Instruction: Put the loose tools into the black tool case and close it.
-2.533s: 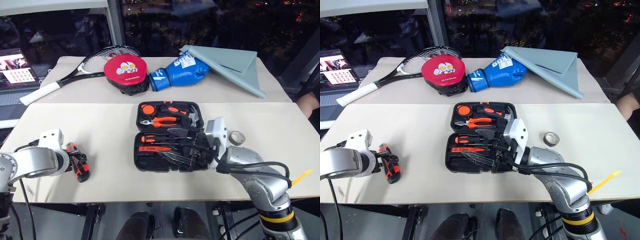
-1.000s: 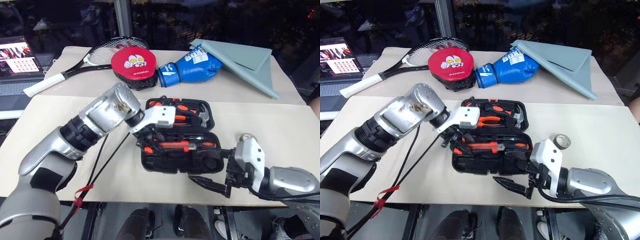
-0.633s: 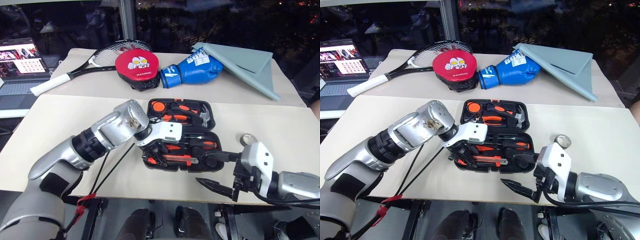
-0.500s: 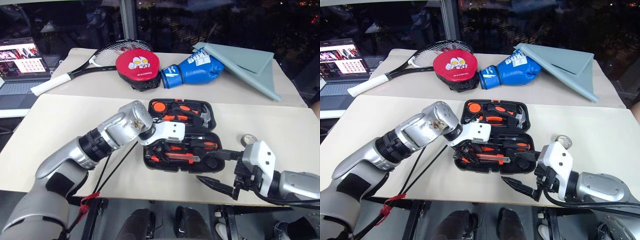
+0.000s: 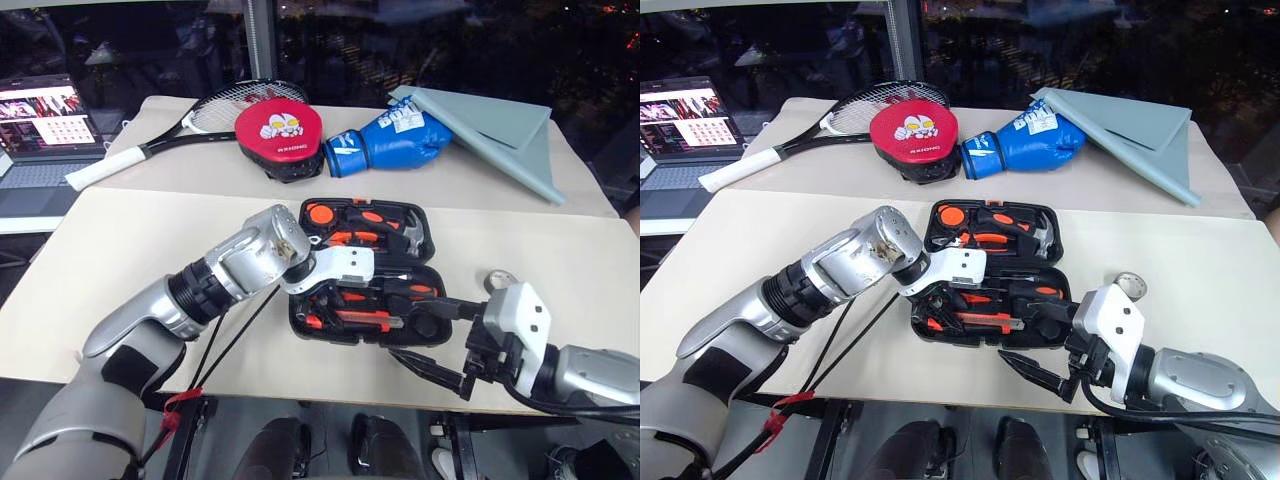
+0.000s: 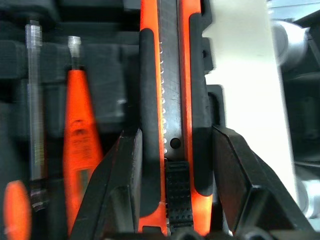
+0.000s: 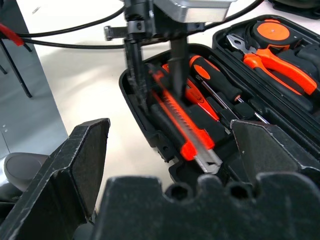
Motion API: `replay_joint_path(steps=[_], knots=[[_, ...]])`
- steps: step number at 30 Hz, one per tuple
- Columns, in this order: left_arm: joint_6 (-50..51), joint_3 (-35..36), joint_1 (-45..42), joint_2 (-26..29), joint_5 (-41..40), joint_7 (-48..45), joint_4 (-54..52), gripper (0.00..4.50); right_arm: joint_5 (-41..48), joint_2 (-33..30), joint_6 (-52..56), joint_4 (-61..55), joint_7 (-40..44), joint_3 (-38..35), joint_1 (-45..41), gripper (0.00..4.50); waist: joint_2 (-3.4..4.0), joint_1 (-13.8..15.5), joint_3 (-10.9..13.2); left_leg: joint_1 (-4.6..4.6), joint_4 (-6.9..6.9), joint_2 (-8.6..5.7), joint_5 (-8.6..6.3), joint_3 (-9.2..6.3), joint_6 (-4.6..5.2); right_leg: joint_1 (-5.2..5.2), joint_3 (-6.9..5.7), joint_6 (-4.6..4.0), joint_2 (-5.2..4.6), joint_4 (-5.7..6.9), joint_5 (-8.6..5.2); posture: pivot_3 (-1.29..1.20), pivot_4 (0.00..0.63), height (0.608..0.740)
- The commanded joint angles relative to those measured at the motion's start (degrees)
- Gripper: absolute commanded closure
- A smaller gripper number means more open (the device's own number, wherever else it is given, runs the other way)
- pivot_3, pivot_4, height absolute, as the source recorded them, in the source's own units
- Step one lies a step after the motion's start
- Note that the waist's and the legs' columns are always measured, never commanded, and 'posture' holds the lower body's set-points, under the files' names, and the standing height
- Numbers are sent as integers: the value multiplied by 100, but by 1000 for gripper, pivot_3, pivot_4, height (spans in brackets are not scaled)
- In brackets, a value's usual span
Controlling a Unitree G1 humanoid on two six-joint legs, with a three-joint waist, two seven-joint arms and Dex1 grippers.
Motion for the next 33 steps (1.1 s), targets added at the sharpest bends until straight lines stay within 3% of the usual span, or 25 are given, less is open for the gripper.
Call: replay_joint_path(steps=[1,11,13,19,26,29,33], knots=[[-45,-109,62,-61,85,146,-133,2962,83,-30,-11,-145,-7,-108,-50,0,0,-1,0,0,0,-1,0,1,0,0,1,1,0,2,0,0,150,732],[-433,-58,75,-154,238,282,239,2962,162,33,-4,-179,-95,-90,-63,0,0,35,-1,4,1,-2,0,-1,0,7,3,1,-2,1,0,0,150,732],[-284,258,-42,-148,-34,128,184,1960,170,38,-9,-172,-98,-86,-55,0,0,30,-1,5,1,-2,0,-1,0,7,3,1,-1,2,0,0,150,732],[-202,1163,-258,162,-608,-151,70,18,234,23,-9,-183,-105,-152,13,0,0,9,0,-10,18,-2,-1,-2,1,-5,2,0,2,4,0,0,150,732],[-1145,2348,474,-152,-1069,296,476,18,379,-59,4,-241,-90,-448,237,0,1,8,-1,-6,23,-2,-2,-4,1,-1,4,1,3,4,0,0,150,732],[-1857,2428,1011,-308,-1095,255,522,757,436,-67,33,-290,-93,-568,348,0,1,7,-1,-7,27,-2,-2,-4,0,-1,5,0,3,6,1,0,150,732],[-2290,2565,1474,-770,-1128,626,714,2226,547,-80,74,-374,-132,-651,463,0,1,34,-1,-7,29,-2,-3,-4,-1,0,5,-1,2,5,2,0,150,732]])
